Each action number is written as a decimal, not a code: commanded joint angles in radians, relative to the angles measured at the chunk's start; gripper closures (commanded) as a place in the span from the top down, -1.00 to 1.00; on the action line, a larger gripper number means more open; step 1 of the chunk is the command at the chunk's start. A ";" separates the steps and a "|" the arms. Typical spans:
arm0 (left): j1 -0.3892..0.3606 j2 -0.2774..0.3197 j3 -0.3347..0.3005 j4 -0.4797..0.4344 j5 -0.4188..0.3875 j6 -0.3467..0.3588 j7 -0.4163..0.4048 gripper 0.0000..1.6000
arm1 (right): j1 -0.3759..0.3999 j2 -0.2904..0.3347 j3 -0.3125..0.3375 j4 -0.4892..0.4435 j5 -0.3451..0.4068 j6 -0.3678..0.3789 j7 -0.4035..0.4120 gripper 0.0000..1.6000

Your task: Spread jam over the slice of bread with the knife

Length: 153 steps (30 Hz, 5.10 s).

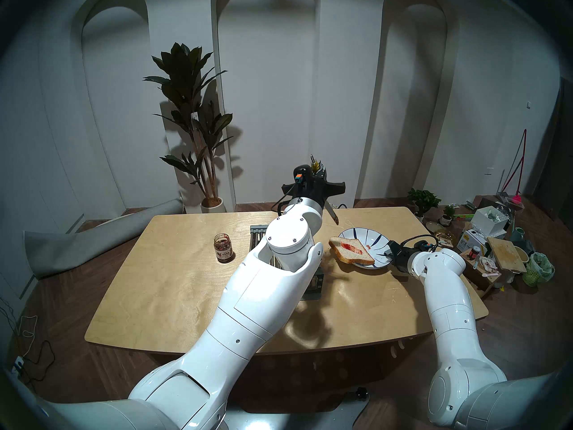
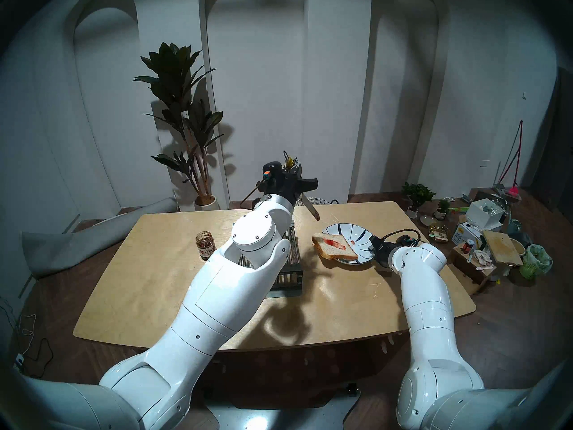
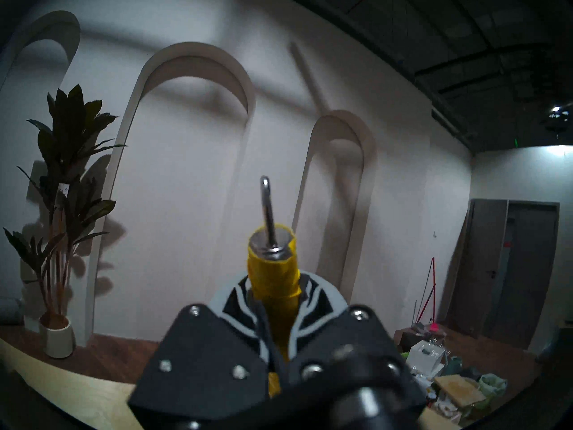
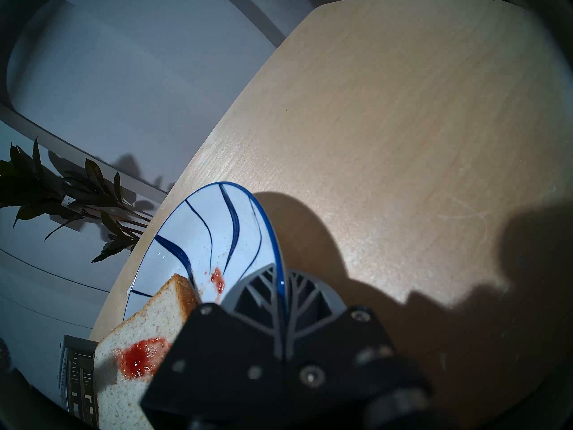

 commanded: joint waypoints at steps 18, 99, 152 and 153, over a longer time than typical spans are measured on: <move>0.123 0.150 -0.045 -0.305 0.048 0.032 0.010 -1.00 | -0.083 0.005 -0.023 -0.139 -0.004 0.042 0.071 1.00; 0.186 0.372 -0.056 -0.261 0.218 0.291 0.038 -1.00 | -0.238 0.074 0.013 -0.527 -0.396 -0.416 0.174 1.00; 0.423 0.334 -0.053 -0.239 0.246 0.015 0.138 -1.00 | -0.298 0.038 0.013 -0.689 -0.368 -0.329 0.170 1.00; 0.428 0.333 -0.053 -0.233 0.242 -0.001 0.136 -1.00 | -0.298 0.038 0.013 -0.692 -0.368 -0.328 0.169 1.00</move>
